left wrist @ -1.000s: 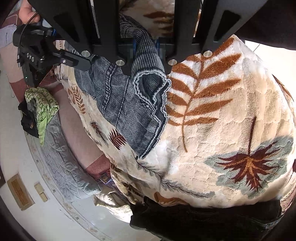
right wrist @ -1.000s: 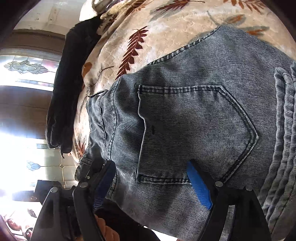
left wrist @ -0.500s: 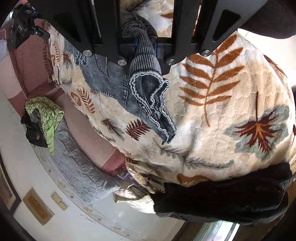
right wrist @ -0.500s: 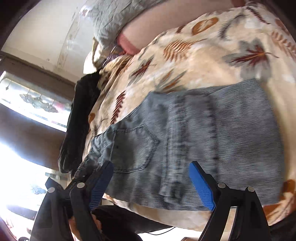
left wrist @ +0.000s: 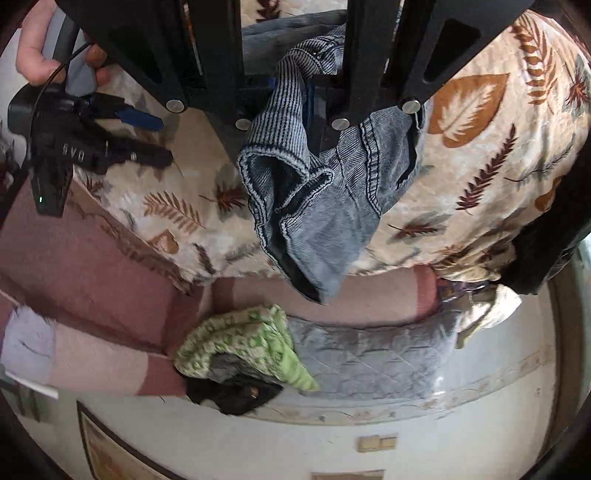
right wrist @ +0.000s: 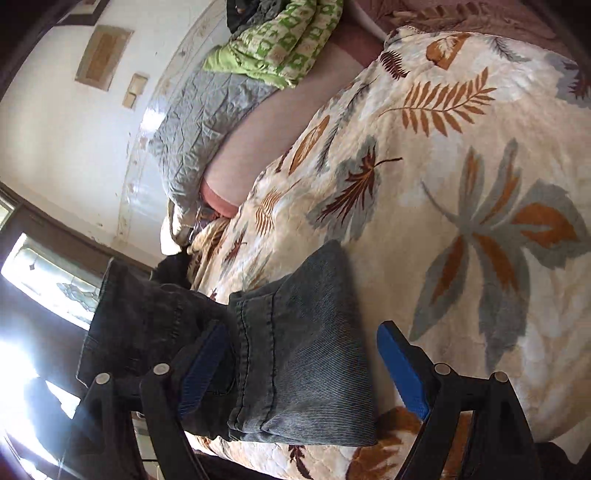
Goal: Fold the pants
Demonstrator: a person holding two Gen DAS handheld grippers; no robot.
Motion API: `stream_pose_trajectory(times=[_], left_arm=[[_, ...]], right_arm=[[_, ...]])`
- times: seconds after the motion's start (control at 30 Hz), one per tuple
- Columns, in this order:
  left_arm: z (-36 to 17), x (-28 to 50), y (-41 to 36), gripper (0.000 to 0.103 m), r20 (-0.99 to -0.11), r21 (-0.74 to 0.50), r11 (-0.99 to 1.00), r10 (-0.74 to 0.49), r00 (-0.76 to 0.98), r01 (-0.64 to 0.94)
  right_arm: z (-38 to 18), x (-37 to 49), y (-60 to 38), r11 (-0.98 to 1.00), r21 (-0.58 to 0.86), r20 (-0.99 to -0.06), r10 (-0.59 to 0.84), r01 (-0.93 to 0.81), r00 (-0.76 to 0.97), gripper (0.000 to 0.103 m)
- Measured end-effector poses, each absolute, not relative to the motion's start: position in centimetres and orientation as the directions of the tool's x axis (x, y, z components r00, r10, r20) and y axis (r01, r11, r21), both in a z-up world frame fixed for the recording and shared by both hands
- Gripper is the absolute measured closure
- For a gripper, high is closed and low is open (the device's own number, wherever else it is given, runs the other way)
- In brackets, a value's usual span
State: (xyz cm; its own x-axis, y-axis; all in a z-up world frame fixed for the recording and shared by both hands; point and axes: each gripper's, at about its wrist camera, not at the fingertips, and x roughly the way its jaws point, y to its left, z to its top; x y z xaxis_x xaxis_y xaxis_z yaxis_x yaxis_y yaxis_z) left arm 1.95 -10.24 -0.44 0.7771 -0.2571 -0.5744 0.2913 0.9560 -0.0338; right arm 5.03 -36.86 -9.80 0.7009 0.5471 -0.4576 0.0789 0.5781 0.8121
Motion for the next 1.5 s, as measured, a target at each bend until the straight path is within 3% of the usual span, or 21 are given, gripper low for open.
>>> stream_pose_trajectory(times=[0.13,0.17,0.23,0.27,0.3,0.47,0.6,0.7,0.87,0.93,0.97,1.0,1.03,1.07,1.13,1.2,1.3,1.4,1.5], left_arm=[[-10.2,4.4,-16.6,0.088,-0.828,0.061,0.918,-0.173,0.533,0.392],[-10.8,3.5,-17.2,0.087,-0.801,0.108,0.911,-0.158,0.578,0.398],[-9.5,1.7,-17.8,0.066,-0.757,0.126,0.894,-0.194,0.624,0.431],[-8.8,1.4,-17.9,0.045,-0.778,0.080,0.879,-0.240,0.581,0.470],[-8.0,1.0,-17.7,0.041,-0.787,0.030,0.872,-0.281,0.549,0.488],[-2.1,-0.5,-12.3,0.041,-0.675,-0.145,0.905,-0.386,0.629,0.400],[-0.1,0.5,-5.2,0.037,-0.617,-0.148,0.976,-0.219,0.756,0.161],[-1.8,2.4,-1.2,0.038,-0.680,-0.192,0.981,-0.153,0.717,0.028],[-8.6,4.2,-3.0,0.035,-0.816,-0.098,0.993,-0.115,0.567,0.061],[-8.9,3.7,-3.8,0.032,-0.795,-0.067,0.996,-0.092,0.599,0.065],[-8.7,3.7,-3.8,0.032,-0.796,-0.074,0.995,-0.099,0.598,0.066],[-8.3,3.6,-3.6,0.032,-0.796,-0.108,0.991,-0.131,0.592,0.074],[-7.7,3.4,-3.2,0.032,-0.789,-0.135,0.988,-0.152,0.595,0.074],[-6.7,3.1,-2.7,0.033,-0.761,-0.171,0.982,-0.187,0.622,0.085],[-4.5,2.2,-1.8,0.032,-0.672,-0.203,0.974,-0.211,0.710,0.098],[-3.9,2.1,-2.1,0.032,-0.639,-0.183,0.973,-0.225,0.735,0.139],[-8.4,4.6,-4.3,0.032,-0.786,-0.158,0.962,-0.260,0.561,0.224],[-9.8,3.4,-5.6,0.032,-0.751,-0.039,0.968,-0.192,0.632,0.247],[-9.9,3.6,-5.4,0.030,-0.749,-0.061,0.968,-0.205,0.631,0.241]], right_arm=[[-9.9,3.7,-39.8,0.488,0.871,-0.348,0.530,0.058,0.773,0.017],[-10.2,3.4,-40.6,0.454,0.889,-0.324,0.534,0.058,0.781,0.017],[-10.8,3.0,-41.8,0.406,0.911,-0.300,0.536,0.070,0.789,0.017],[-10.9,2.8,-42.2,0.399,0.914,-0.293,0.539,0.068,0.790,0.017],[-10.8,2.7,-42.6,0.399,0.915,-0.289,0.540,0.062,0.791,0.017],[-10.6,2.1,-43.3,0.401,0.915,-0.270,0.546,0.036,0.793,0.017],[-10.1,2.2,-42.0,0.450,0.893,-0.300,0.572,0.014,0.764,0.017],[-9.0,2.6,-39.6,0.454,0.891,-0.310,0.648,-0.026,0.696,0.017],[-6.8,3.6,-32.8,0.343,0.923,-0.214,0.831,-0.171,0.513,0.017],[-9.0,4.7,-31.1,0.383,0.917,-0.293,0.834,-0.108,0.467,0.014],[-11.3,5.5,-30.6,0.433,0.901,-0.387,0.817,-0.012,0.427,0.014],[-14.2,5.9,-30.4,0.460,0.882,-0.464,0.804,0.105,0.372,0.020],[-15.4,5.7,-31.0,0.412,0.901,-0.430,0.812,0.135,0.394,0.027],[-15.0,5.5,-31.5,0.393,0.911,-0.409,0.818,0.127,0.405,0.027],[-12.4,5.5,-31.7,0.495,0.862,-0.493,0.767,0.111,0.411,0.026],[-9.2,6.2,-31.7,0.582,0.811,-0.543,0.710,0.060,0.448,0.024],[-4.6,9.0,-30.0,0.648,0.762,-0.573,0.681,-0.010,0.456,0.024],[-0.7,13.5,-25.4,0.753,0.648,-0.660,0.629,-0.112,0.411,0.024],[0.8,19.0,-17.7,0.852,0.466,-0.803,0.521,-0.240,0.290,0.022]])
